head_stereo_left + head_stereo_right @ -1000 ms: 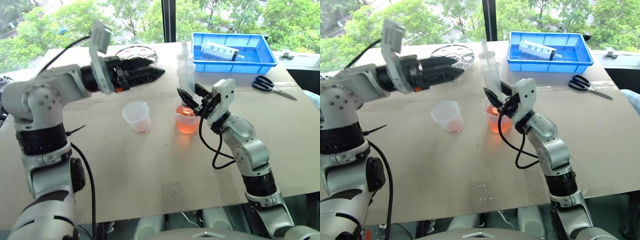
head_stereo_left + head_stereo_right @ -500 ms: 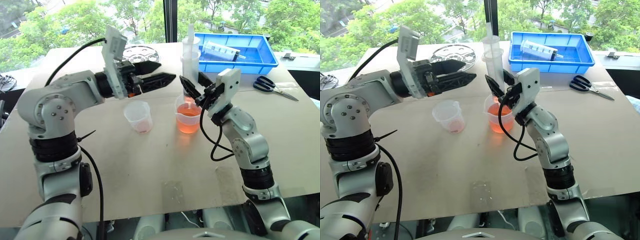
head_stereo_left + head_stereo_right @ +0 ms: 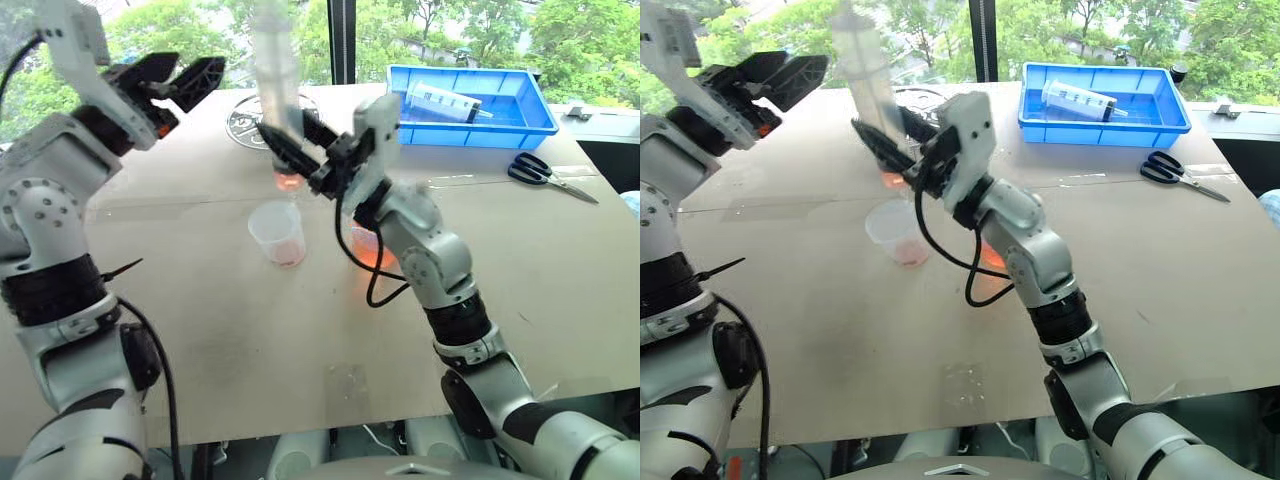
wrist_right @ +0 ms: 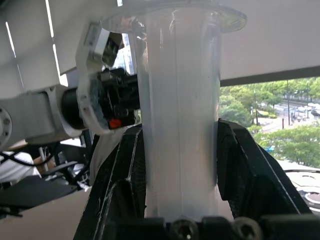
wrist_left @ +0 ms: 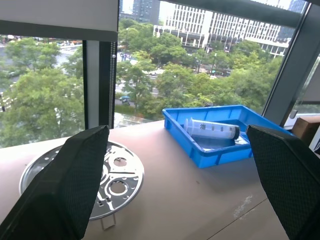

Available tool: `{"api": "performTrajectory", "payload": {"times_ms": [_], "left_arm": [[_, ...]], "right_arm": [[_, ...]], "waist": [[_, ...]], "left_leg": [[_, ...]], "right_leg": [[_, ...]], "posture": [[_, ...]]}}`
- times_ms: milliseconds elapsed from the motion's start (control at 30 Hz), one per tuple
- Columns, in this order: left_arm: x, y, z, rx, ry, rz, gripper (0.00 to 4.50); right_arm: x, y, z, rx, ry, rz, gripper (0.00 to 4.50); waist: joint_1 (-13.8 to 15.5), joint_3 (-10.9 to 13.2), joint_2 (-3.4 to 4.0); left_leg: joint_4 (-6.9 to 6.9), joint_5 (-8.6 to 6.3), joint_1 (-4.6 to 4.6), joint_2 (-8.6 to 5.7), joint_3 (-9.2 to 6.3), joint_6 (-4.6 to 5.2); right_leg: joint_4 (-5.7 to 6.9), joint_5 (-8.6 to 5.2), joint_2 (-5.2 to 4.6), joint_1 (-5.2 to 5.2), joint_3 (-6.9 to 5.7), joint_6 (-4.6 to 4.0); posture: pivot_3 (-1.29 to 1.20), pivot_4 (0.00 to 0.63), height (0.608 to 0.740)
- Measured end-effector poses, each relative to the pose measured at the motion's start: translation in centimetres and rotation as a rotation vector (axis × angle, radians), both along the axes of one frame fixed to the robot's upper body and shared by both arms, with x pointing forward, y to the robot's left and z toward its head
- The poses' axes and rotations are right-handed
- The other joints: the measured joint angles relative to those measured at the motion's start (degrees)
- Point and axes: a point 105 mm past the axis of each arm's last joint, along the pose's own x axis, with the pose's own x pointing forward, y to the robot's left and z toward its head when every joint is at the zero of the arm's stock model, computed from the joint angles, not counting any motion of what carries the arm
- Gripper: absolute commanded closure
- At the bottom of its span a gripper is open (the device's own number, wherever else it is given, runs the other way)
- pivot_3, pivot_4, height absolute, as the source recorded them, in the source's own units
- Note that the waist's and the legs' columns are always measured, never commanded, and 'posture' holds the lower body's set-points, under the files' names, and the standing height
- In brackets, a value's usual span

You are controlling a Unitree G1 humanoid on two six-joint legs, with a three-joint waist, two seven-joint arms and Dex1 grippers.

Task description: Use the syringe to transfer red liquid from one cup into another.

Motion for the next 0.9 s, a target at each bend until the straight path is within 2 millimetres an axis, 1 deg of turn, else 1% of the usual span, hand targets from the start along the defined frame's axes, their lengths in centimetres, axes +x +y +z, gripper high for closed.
{"api": "performTrajectory", "payload": {"times_ms": [33,167,267,367,433,600,733,800,900], "left_arm": [[-0.4,0.5,0.3,0.031,-0.007,0.011,0.00],[-1.6,1.0,1.1,0.090,-0.028,0.016,0.00],[-2.9,0.7,0.7,0.140,-0.006,-0.016,0.00],[-3.9,-0.3,-0.4,0.195,0.031,-0.072,0.00],[-4.3,-0.9,-0.9,0.212,0.047,-0.102,0.00],[-4.4,-1.7,-0.9,0.256,0.042,-0.132,0.00],[-4.3,-2.4,-0.3,0.274,0.015,-0.150,0.00],[-4.2,-2.4,0.1,0.273,0.003,-0.157,0.00],[-3.8,-2.3,0.0,0.269,0.013,-0.156,0.00]], "right_arm": [[0.3,0.4,-0.8,-0.021,0.005,0.002,3.06],[0.9,1.6,-3.4,-0.090,0.011,0.004,3.06],[1.4,1.9,-5.0,-0.122,0.007,-0.011,3.06],[1.4,1.9,-4.9,-0.112,-0.023,-0.013,3.06],[1.5,1.9,-5.0,-0.110,-0.031,-0.012,3.06],[1.4,1.9,-5.1,-0.106,-0.046,-0.004,3.06],[1.4,1.9,-5.0,-0.090,-0.052,0.003,3.06],[1.5,1.9,-4.8,-0.077,-0.049,0.004,3.06],[1.7,1.9,-4.7,-0.069,-0.053,0.002,3.06]], "waist": [[-0.1,0.0,0.00],[-0.3,0.0,-0.01],[-0.9,0.0,-0.02],[-1.1,0.0,-0.07],[-1.0,0.0,-0.08],[-1.0,-0.1,-0.10],[-1.0,-0.1,-0.13],[-1.1,-0.1,-0.13],[-1.0,-0.1,-0.15]], "left_leg": [[-0.01,0.00,0.00,0.00,-0.02,0.00],[-0.01,0.00,0.00,0.00,-0.08,0.00],[-0.03,0.00,0.00,0.01,-0.08,0.00],[-0.03,0.00,0.05,0.03,-0.09,0.00],[-0.02,0.00,0.08,0.04,-0.11,-0.01],[-0.02,0.05,0.15,0.06,-0.16,-0.08],[-0.02,0.06,0.17,0.06,-0.17,-0.11],[-0.02,0.07,0.19,0.06,-0.16,-0.13],[-0.01,0.09,0.21,0.06,-0.18,-0.16]], "right_leg": [[-0.01,0.00,-0.01,0.00,-0.02,0.00],[-0.02,0.00,-0.01,0.01,-0.06,0.00],[0.00,0.00,0.00,0.01,-0.05,0.00],[0.02,0.00,0.01,0.02,-0.05,0.00],[0.07,0.02,0.03,0.02,-0.06,-0.03],[0.17,0.08,0.08,0.04,-0.11,-0.13],[0.23,0.08,0.08,0.04,-0.12,-0.14],[0.25,0.09,0.09,0.04,-0.10,-0.14],[0.32,0.09,0.10,0.04,-0.11,-0.15]], "posture": [[0.00,0.150,0.740],[0.00,0.150,0.740],[0.00,0.150,0.740],[0.00,0.150,0.740],[0.00,0.150,0.740],[0.00,0.150,0.740],[0.00,0.150,0.740],[0.00,0.150,0.740],[0.00,0.150,0.740]]}}
